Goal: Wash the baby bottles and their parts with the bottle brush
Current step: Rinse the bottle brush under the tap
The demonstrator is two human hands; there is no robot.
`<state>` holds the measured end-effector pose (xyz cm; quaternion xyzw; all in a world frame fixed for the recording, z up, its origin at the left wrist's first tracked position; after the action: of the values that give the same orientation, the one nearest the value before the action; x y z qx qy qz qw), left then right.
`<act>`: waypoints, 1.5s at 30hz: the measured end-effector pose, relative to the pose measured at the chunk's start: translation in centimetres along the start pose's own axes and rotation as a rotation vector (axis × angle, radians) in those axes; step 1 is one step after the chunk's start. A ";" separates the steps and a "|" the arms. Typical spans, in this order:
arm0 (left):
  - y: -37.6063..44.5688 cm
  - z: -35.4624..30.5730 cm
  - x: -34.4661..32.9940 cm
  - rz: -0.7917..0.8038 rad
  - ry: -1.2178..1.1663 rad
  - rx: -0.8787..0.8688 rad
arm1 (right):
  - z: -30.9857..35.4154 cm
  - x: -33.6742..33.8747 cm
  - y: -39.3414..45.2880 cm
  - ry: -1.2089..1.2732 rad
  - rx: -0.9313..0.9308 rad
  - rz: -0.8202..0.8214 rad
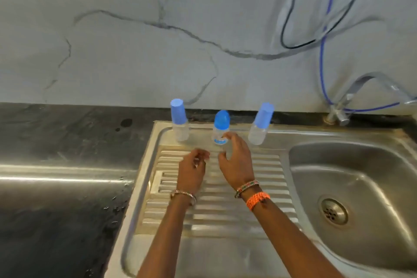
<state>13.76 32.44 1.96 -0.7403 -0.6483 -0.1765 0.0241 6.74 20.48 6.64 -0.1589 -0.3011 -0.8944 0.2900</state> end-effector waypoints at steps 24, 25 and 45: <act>-19.0 -13.8 -37.5 0.343 -0.030 -0.012 | -35.4 43.1 6.6 -0.804 -0.408 -0.265; -19.1 -14.1 -38.1 0.344 -0.017 -0.005 | -36.3 44.2 7.0 -0.843 -0.392 -0.281; -22.1 -13.8 -41.4 0.369 0.029 0.118 | -41.7 51.1 4.0 -0.871 -0.603 -0.437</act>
<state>-14.83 -7.05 -1.47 -0.8413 -0.5103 -0.1414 0.1087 -35.31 -30.02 -0.14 -0.5226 -0.1502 -0.8319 -0.1107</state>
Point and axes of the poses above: each hand's wrist, its own y-axis towards the middle knuckle, its own x-axis out of the back of the hand, z = x × y, the point moved 5 cm from there along y, towards the middle knuckle, and after that the axes turned 12 degrees about -z, right-handed, at the moved point
